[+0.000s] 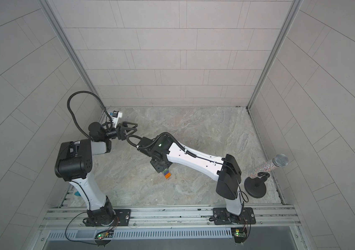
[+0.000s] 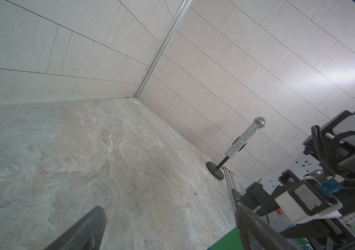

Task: Assemble the number 1 with lego
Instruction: Assemble the lego brick with the lego brick.

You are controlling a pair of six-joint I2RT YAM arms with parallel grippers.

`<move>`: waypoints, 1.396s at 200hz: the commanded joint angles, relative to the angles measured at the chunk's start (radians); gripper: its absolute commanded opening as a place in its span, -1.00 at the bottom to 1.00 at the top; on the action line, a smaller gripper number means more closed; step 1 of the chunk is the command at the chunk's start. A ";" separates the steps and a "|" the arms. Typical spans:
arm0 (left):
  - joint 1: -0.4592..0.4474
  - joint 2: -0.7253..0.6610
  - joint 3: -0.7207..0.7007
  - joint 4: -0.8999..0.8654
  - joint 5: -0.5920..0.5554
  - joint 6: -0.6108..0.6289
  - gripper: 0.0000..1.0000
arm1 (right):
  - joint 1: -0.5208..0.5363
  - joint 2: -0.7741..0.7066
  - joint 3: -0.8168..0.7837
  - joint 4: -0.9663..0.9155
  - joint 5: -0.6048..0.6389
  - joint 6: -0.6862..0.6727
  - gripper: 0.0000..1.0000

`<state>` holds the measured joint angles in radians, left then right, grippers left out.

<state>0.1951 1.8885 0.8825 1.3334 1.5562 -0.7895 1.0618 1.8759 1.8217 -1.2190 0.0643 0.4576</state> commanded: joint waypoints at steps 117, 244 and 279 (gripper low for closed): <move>-0.003 -0.036 0.018 0.032 0.053 0.007 1.00 | -0.023 0.075 0.041 -0.032 -0.022 0.010 -0.92; -0.004 -0.032 0.019 0.032 0.056 0.006 1.00 | -0.022 0.214 0.177 -0.229 -0.094 -0.136 -0.92; -0.004 -0.029 0.020 0.032 0.056 0.004 1.00 | -0.022 0.240 0.233 -0.253 -0.161 -0.159 -0.93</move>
<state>0.1947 1.8866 0.8825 1.3338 1.5562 -0.7895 1.0359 2.0533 2.0445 -1.3746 0.0029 0.3420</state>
